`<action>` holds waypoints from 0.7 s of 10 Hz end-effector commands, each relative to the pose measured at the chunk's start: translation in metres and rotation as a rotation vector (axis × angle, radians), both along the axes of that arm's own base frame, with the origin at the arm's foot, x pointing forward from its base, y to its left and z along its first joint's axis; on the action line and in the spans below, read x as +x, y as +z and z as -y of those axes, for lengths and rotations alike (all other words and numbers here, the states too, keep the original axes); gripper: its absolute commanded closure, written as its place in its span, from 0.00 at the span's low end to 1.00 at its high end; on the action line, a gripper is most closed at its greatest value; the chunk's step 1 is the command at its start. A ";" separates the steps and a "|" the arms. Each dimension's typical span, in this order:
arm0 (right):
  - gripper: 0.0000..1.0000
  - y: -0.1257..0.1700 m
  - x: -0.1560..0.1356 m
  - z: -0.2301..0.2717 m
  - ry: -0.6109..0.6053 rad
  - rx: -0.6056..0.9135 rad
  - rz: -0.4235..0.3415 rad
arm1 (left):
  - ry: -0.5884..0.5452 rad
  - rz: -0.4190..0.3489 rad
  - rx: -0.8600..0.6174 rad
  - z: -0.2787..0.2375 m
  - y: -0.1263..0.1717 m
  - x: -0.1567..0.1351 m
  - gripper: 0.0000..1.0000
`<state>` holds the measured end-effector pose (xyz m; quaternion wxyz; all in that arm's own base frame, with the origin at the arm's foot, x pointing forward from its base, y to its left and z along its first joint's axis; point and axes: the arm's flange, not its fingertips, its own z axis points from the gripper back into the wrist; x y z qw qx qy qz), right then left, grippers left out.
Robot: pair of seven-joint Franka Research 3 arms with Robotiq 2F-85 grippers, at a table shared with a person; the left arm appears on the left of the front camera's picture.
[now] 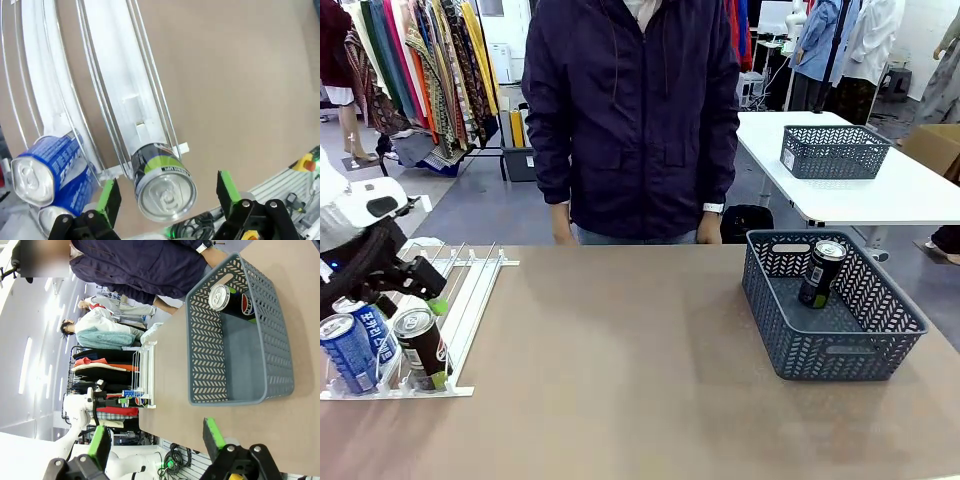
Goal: Retrieve and store the cans from the dispenser.
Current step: Pick up the last remaining can from one row of the Automatic Can Dispenser and place it in the middle of the table.
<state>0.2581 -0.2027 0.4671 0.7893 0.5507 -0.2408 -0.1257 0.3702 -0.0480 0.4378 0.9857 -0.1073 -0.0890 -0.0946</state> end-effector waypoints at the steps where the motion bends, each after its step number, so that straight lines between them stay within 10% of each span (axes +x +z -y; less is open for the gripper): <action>1: 0.00 0.002 0.000 0.002 0.006 0.003 0.021 | 0.038 0.034 0.079 0.007 -0.045 -0.050 0.00; 7: 0.00 0.002 0.000 0.002 0.006 0.003 0.021 | 0.073 -0.010 0.189 0.019 -0.059 -0.066 0.00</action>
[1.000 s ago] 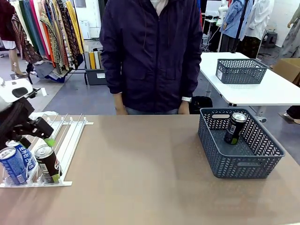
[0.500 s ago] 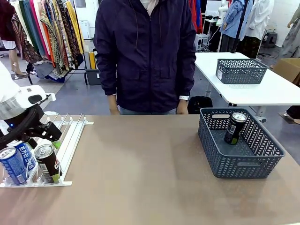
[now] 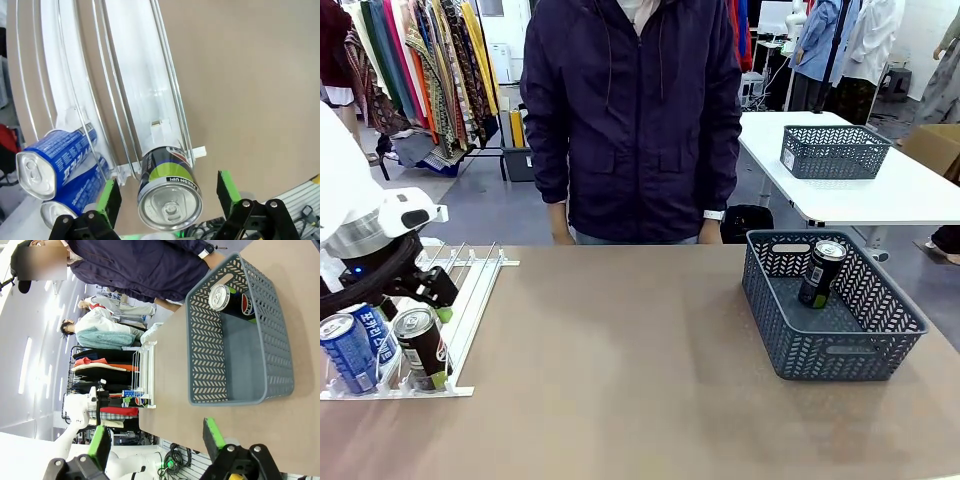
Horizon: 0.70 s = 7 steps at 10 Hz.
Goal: Retrieve and store the cans from the dispenser.
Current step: Pick up the last remaining can from one row of the Automatic Can Dispenser and place it in the middle of the table.
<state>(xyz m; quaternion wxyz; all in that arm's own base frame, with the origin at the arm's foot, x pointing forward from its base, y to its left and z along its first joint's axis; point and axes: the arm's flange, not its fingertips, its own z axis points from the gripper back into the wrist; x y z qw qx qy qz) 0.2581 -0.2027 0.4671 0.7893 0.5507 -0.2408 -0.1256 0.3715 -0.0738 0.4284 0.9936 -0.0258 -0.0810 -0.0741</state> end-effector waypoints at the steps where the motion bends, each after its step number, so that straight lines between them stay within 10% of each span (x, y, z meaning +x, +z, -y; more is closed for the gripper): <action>1: 0.00 0.002 0.000 0.002 0.006 0.003 0.021 | 0.022 -0.011 0.027 -0.007 -0.051 -0.070 0.00; 4: 0.00 0.002 0.000 0.002 0.006 0.003 0.021 | 0.034 -0.049 0.054 -0.006 -0.053 -0.074 0.00; 6: 0.00 0.002 0.000 0.002 0.006 0.003 0.021 | 0.037 -0.051 0.075 -0.008 -0.053 -0.075 1.00; 7: 0.00 0.002 0.000 0.002 0.006 0.003 0.021 | 0.041 -0.049 0.075 -0.010 -0.053 -0.075 1.00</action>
